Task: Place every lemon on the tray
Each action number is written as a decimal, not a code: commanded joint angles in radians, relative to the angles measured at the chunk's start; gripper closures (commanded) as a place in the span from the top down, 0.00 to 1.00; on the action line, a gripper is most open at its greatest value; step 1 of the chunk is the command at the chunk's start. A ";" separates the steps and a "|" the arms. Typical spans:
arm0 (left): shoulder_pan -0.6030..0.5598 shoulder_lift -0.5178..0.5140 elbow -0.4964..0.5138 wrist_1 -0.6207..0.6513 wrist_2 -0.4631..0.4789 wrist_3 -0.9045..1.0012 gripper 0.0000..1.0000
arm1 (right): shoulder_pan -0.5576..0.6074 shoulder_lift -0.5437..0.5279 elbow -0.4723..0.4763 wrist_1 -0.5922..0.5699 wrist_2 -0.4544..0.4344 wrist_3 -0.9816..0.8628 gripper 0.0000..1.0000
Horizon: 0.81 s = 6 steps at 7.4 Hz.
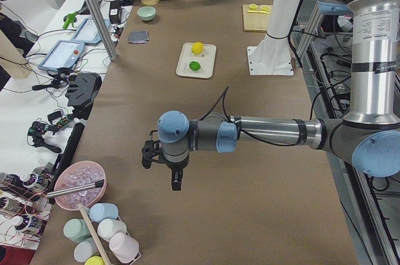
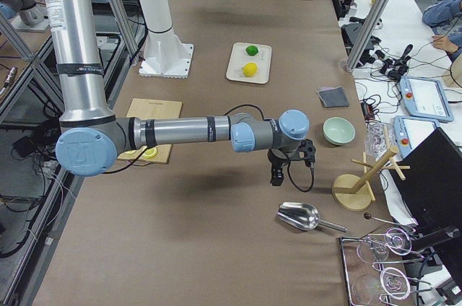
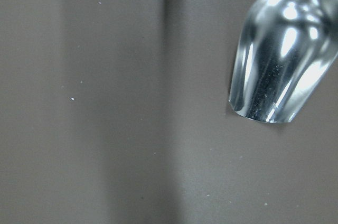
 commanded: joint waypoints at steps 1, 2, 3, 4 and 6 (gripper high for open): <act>0.000 0.002 -0.002 0.000 0.000 0.000 0.98 | 0.026 -0.017 0.001 -0.003 -0.002 -0.003 0.99; 0.000 0.002 0.000 0.000 0.002 0.002 0.98 | 0.026 -0.018 0.001 -0.003 -0.014 -0.002 0.99; 0.000 0.002 -0.002 0.000 0.005 0.000 0.98 | 0.025 -0.017 0.001 -0.005 -0.029 -0.002 0.99; 0.000 0.000 -0.005 0.000 0.023 0.000 0.98 | 0.025 -0.018 0.001 -0.006 -0.029 -0.002 0.99; 0.000 0.000 -0.006 0.000 0.029 0.000 0.98 | 0.025 -0.018 0.001 -0.006 -0.036 0.000 0.99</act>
